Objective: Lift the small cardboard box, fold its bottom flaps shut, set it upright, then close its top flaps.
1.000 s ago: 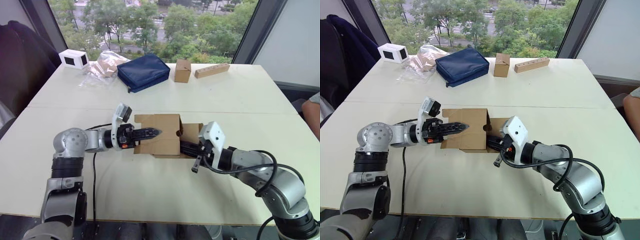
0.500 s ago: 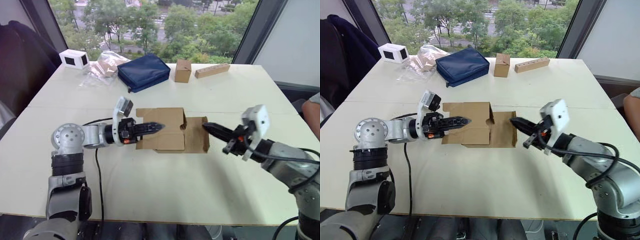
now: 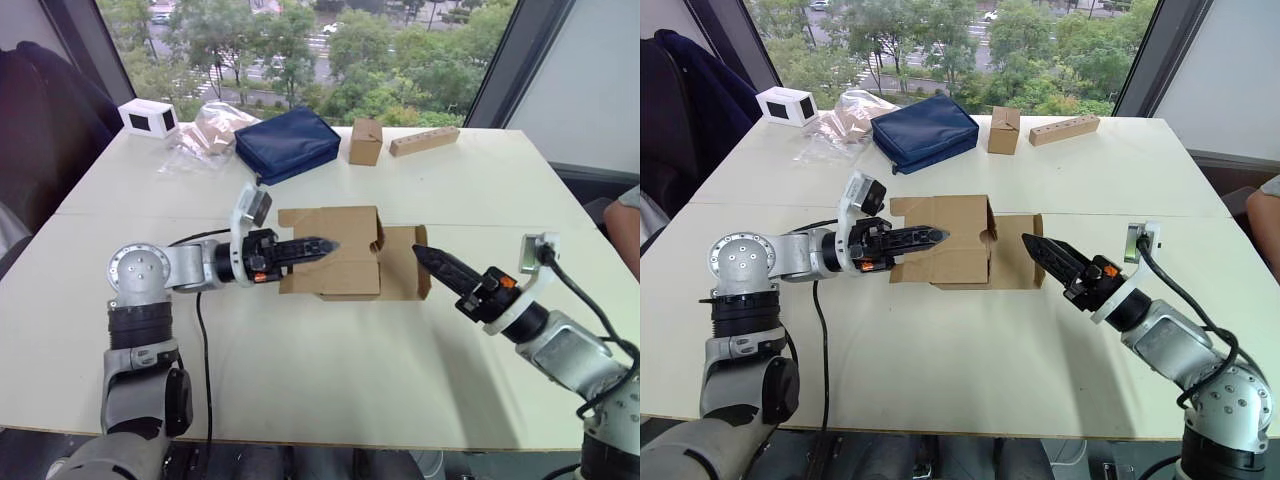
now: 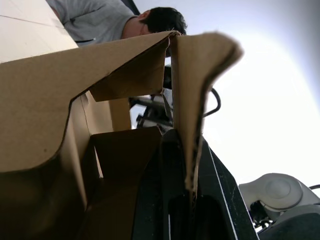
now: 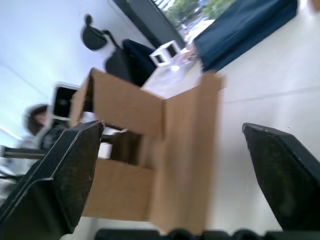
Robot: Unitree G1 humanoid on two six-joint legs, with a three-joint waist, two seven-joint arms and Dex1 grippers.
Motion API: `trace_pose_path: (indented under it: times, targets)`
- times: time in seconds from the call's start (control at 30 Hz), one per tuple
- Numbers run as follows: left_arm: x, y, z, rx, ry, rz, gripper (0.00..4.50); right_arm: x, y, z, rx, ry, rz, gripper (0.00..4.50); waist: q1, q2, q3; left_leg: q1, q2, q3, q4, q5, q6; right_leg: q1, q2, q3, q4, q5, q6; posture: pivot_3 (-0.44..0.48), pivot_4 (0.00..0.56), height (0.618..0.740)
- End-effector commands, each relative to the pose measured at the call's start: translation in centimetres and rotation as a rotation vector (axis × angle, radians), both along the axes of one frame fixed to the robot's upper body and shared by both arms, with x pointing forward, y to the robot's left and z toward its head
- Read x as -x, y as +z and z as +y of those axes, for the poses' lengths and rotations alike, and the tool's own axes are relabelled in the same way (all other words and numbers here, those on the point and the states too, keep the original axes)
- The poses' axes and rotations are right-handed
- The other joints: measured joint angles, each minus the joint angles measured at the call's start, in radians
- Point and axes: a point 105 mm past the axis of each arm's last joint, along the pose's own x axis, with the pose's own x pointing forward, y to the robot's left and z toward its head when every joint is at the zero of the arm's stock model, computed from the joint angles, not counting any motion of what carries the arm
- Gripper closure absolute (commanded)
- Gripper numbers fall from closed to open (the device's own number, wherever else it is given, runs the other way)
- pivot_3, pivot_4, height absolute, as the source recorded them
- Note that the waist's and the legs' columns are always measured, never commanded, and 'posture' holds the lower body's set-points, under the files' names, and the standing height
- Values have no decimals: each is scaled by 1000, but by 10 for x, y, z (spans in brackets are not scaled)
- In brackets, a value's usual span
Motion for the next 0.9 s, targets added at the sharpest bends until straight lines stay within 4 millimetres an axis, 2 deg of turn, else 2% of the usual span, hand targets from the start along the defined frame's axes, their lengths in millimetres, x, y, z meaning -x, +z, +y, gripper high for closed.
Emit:
trace_pose_path:
  times: [0.03,0.17,0.43,0.6,0.77,0.9]
  targets:
    - [5,15,0,33,-11,-62,4500,7,3,16,-64,42,13,22,0,0,0,0,0,0,0,0,0,0,0,0,0,0,0,0,150,740]
    - [5,15,-1,31,-9,-62,4500,8,10,25,-109,58,6,22,0,0,0,0,0,0,0,0,0,0,0,0,0,0,0,0,150,740]
    - [4,12,-1,20,-1,-51,4500,17,30,30,-148,83,-32,22,1,0,0,0,0,0,0,0,0,0,0,0,0,0,0,0,150,740]
    - [3,11,-1,18,4,-48,4500,23,35,35,-146,104,-35,22,0,0,0,0,0,0,0,0,0,0,0,0,0,0,0,0,150,740]
    - [4,11,-1,20,2,-50,4500,25,30,39,-119,118,-28,22,1,0,0,0,0,0,0,0,0,0,0,0,0,0,0,0,150,740]
    - [4,10,0,19,1,-49,4500,25,28,38,-118,111,-25,1016,1,0,0,0,0,0,0,0,0,0,0,0,-1,0,0,0,150,740]
